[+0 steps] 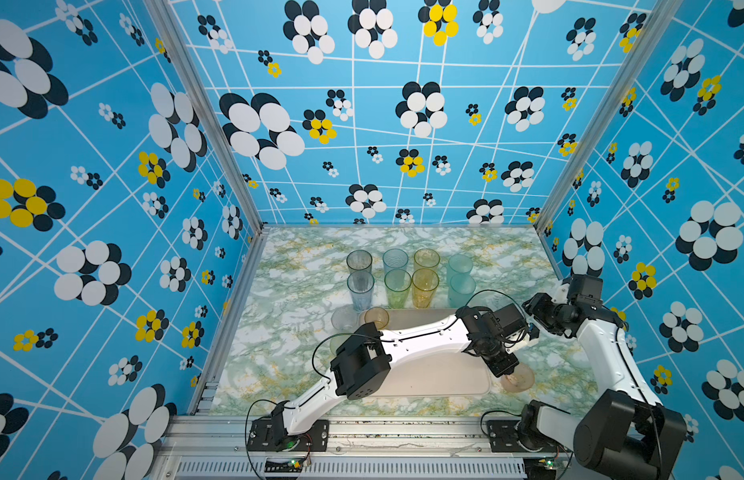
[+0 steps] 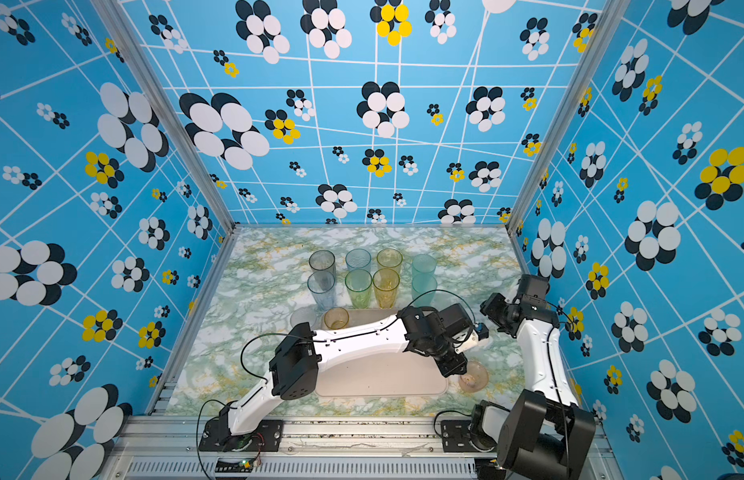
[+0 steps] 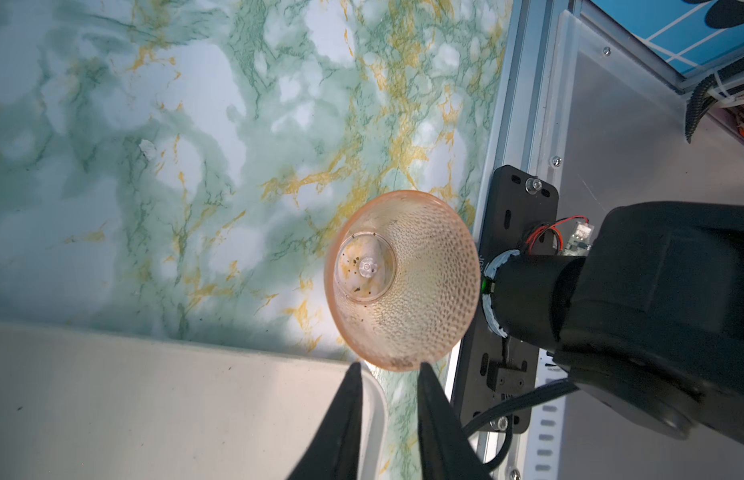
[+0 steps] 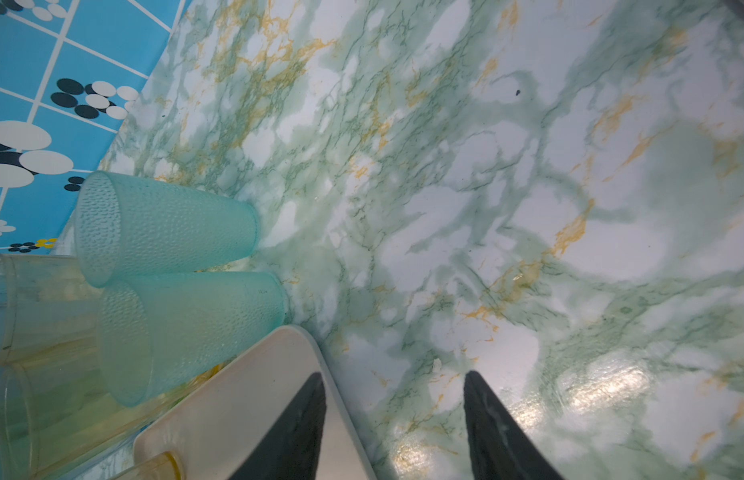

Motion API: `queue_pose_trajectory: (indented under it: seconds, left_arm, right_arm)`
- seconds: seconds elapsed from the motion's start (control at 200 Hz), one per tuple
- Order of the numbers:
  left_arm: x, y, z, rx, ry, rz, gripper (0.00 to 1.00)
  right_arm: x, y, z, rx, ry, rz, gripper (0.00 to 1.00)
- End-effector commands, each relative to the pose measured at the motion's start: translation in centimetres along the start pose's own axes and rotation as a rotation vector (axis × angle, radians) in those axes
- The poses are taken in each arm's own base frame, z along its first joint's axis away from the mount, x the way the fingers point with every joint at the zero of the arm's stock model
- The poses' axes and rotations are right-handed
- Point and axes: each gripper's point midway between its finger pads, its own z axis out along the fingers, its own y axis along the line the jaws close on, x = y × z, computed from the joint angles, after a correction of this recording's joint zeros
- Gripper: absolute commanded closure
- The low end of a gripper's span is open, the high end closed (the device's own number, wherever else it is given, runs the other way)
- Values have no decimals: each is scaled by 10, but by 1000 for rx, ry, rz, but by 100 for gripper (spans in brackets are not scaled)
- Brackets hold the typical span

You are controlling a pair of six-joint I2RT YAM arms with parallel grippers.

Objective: Place the glasses into the tray
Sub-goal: 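Lower the left gripper over the pink textured cup, then close the left gripper on the rim of the pink textured cup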

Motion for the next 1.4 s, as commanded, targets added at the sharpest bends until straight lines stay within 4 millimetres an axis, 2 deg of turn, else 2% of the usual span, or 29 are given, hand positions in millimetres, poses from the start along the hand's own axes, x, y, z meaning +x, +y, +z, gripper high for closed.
queue_pose_trajectory:
  seconds: [0.0, 0.315, 0.705, 1.215, 1.4]
  left_arm:
    - [0, -1, 5, 6, 19, -7, 73]
    - [-11, 13, 9, -81, -20, 3, 72]
    - [-12, 14, 23, -89, -10, 8, 71]
    - [-3, 24, 38, -139, 42, 35, 72]
    - [-2, 27, 39, -153, 48, 40, 77]
  right_arm:
    - [-12, 8, -10, -30, -42, -6, 44]
    - [-14, 11, -12, -46, -53, -15, 44]
    - [-16, 14, -13, -58, -63, -19, 44]
    - [-17, 15, -14, -70, -70, -22, 44]
    - [-17, 16, -14, -73, -72, -23, 44]
